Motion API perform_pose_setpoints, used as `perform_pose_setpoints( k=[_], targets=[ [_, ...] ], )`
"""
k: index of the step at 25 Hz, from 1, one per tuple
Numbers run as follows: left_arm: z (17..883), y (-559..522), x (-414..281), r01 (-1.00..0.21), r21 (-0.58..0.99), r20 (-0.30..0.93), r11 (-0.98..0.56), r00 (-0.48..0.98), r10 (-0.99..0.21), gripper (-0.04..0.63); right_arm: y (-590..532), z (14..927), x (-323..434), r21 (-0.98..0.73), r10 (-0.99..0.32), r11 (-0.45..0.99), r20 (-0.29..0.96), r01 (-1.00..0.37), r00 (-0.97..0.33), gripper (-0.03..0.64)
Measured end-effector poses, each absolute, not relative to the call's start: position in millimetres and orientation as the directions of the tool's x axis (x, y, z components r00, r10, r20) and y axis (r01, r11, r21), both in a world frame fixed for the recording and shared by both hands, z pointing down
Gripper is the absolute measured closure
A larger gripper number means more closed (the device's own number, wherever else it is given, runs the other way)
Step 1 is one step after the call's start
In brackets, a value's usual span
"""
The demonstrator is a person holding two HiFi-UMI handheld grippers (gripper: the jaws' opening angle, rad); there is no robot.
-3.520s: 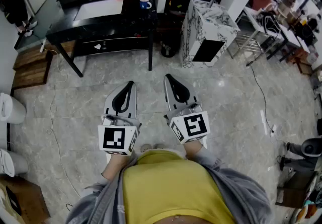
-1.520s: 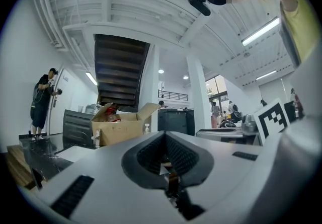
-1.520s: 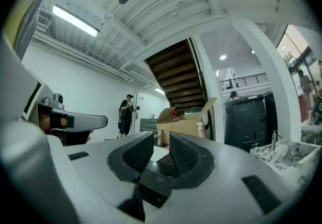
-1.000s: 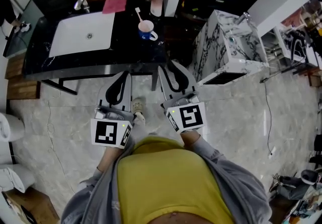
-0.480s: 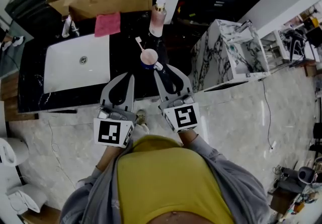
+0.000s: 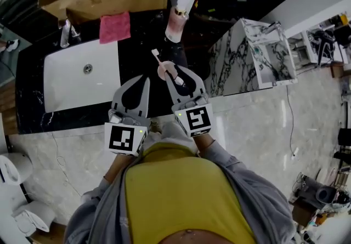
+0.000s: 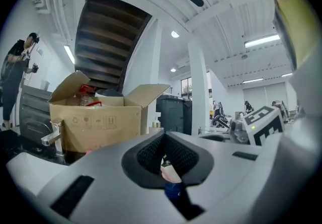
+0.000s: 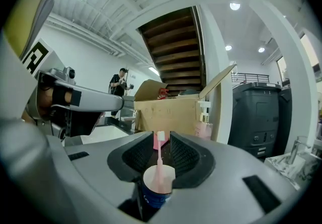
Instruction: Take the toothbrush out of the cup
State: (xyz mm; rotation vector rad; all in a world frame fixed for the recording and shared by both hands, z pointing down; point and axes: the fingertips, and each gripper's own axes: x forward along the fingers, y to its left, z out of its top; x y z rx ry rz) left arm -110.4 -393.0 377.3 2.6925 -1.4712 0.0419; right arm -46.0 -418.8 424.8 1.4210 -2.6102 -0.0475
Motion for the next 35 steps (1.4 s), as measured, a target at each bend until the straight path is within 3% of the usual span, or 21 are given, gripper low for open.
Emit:
perform_pose_setpoints(
  k=[21,35],
  targets=[
    [386.5,-426.6,-121.5,-0.904,0.05,0.109,-0.425,0.428,-0.897,0.595,-464.4,486.0,-80.0,0.089,-0.623,0.749,0.432,-0.657,-0.652,0.508],
    [387.3,-424.9,-137.6,-0.934,0.047,0.116,-0.354,0.357,-0.927,0.595,-474.0,495.2,-83.5,0.092,-0.567,0.78,0.523,-0.62,-0.636,0.586]
  ],
)
